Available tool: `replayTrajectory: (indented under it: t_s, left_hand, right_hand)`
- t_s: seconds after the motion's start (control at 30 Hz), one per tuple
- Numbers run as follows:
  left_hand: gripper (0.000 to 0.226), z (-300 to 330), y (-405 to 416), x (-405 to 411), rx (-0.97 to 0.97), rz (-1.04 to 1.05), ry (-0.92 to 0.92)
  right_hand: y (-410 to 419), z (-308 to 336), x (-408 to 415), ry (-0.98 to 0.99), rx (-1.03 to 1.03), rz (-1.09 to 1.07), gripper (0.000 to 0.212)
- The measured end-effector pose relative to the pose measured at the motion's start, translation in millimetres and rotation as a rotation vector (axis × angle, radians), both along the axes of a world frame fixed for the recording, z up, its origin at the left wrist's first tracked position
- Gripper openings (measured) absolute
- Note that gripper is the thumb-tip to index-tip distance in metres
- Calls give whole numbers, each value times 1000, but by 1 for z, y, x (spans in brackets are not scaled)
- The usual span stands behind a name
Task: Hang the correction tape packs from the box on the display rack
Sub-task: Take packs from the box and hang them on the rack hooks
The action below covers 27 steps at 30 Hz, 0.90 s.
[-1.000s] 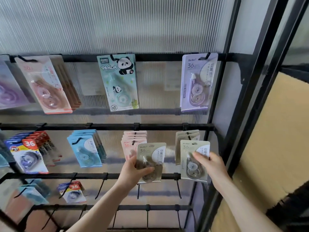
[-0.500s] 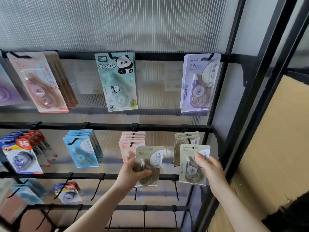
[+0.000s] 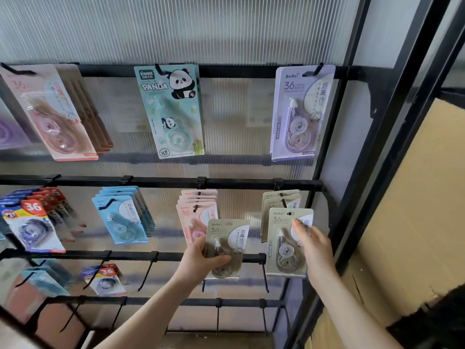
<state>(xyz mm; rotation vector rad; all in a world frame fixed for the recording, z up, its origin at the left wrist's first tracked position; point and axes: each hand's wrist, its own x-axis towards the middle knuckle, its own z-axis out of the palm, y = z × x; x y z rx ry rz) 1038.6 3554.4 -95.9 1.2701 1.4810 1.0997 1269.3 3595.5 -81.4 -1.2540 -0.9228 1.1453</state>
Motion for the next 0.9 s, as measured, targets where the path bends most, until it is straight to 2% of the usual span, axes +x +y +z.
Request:
replayTrajectory:
  t_s: [0.43, 0.73, 0.9]
  left_hand:
    - [40, -5, 6, -3, -33, 2, 31]
    - [37, 1, 0, -3, -9, 4, 29]
    - [36, 5, -3, -3, 5, -2, 33]
  right_hand:
    - [26, -5, 0, -184, 14, -11, 10]
    - [36, 0, 1, -238, 25, -28, 13]
    - [31, 2, 5, -390, 95, -64, 12]
